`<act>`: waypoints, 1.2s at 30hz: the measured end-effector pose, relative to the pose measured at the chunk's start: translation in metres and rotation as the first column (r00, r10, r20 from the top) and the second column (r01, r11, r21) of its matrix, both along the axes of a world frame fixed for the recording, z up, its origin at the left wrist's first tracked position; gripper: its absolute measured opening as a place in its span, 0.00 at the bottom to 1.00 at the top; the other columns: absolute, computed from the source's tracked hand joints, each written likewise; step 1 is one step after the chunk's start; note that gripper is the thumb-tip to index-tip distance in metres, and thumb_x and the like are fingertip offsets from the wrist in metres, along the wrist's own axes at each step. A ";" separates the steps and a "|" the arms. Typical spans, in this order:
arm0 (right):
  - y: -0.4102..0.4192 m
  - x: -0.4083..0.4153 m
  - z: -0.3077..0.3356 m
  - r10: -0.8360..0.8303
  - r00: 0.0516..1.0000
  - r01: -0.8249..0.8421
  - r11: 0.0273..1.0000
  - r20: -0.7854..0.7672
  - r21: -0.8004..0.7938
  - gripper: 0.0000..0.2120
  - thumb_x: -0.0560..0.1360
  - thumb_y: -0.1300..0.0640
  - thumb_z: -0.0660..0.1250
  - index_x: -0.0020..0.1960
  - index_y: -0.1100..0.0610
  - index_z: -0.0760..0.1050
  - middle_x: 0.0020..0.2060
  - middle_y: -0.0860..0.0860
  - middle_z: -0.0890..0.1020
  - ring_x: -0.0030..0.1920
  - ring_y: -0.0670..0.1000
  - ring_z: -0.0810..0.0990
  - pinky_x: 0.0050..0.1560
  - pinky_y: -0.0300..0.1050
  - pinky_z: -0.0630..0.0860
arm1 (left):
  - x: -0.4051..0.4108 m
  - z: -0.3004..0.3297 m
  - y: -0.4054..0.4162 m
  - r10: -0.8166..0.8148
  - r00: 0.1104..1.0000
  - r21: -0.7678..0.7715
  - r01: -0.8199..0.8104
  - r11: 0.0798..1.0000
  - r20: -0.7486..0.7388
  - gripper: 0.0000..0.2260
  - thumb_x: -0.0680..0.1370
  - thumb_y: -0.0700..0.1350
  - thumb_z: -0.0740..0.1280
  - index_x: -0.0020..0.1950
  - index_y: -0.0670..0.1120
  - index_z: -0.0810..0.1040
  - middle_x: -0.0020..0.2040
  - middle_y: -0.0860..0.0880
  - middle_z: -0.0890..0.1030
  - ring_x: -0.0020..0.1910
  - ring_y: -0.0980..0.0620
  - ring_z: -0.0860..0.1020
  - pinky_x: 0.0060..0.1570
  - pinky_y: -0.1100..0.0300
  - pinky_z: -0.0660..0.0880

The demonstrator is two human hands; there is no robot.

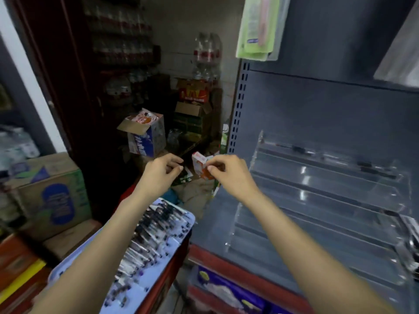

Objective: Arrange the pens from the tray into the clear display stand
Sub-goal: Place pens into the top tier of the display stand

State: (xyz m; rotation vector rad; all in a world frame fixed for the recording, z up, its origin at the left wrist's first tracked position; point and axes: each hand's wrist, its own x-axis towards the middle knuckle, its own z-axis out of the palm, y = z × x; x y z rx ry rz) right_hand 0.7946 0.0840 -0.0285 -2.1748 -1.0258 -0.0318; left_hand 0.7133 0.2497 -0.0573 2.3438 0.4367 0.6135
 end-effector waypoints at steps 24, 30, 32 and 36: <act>0.224 -0.053 -0.258 -0.385 0.900 0.177 0.749 -0.203 -0.638 0.21 0.80 0.58 0.59 0.72 0.53 0.62 0.67 0.56 0.67 0.67 0.57 0.66 0.57 0.56 0.74 | -0.035 -0.240 0.242 -0.357 0.742 -0.030 0.414 0.910 -0.568 0.20 0.80 0.36 0.56 0.72 0.44 0.65 0.72 0.43 0.66 0.69 0.42 0.67 0.67 0.52 0.65; 0.233 -0.042 -0.257 -0.442 0.884 0.253 0.728 -0.154 -0.638 0.17 0.78 0.60 0.62 0.66 0.55 0.69 0.60 0.58 0.72 0.55 0.59 0.75 0.53 0.57 0.76 | -0.018 -0.246 0.252 -0.352 0.770 -0.022 0.403 0.915 -0.532 0.13 0.80 0.39 0.60 0.64 0.42 0.74 0.58 0.41 0.74 0.59 0.41 0.74 0.59 0.51 0.70; 0.231 -0.040 -0.259 -0.441 0.879 0.245 0.742 -0.180 -0.624 0.16 0.77 0.61 0.64 0.65 0.56 0.70 0.58 0.59 0.74 0.53 0.59 0.75 0.52 0.57 0.77 | -0.015 -0.248 0.252 -0.357 0.770 -0.006 0.417 0.909 -0.529 0.11 0.80 0.40 0.61 0.61 0.43 0.76 0.55 0.41 0.75 0.57 0.41 0.74 0.58 0.52 0.71; 0.223 -0.038 -0.260 -0.430 0.872 0.230 0.784 -0.235 -0.577 0.12 0.77 0.60 0.66 0.59 0.61 0.73 0.52 0.57 0.76 0.53 0.58 0.76 0.50 0.49 0.74 | -0.016 -0.249 0.251 -0.379 0.824 -0.142 0.353 0.925 -0.421 0.08 0.78 0.39 0.64 0.56 0.41 0.79 0.47 0.47 0.73 0.48 0.48 0.75 0.49 0.64 0.67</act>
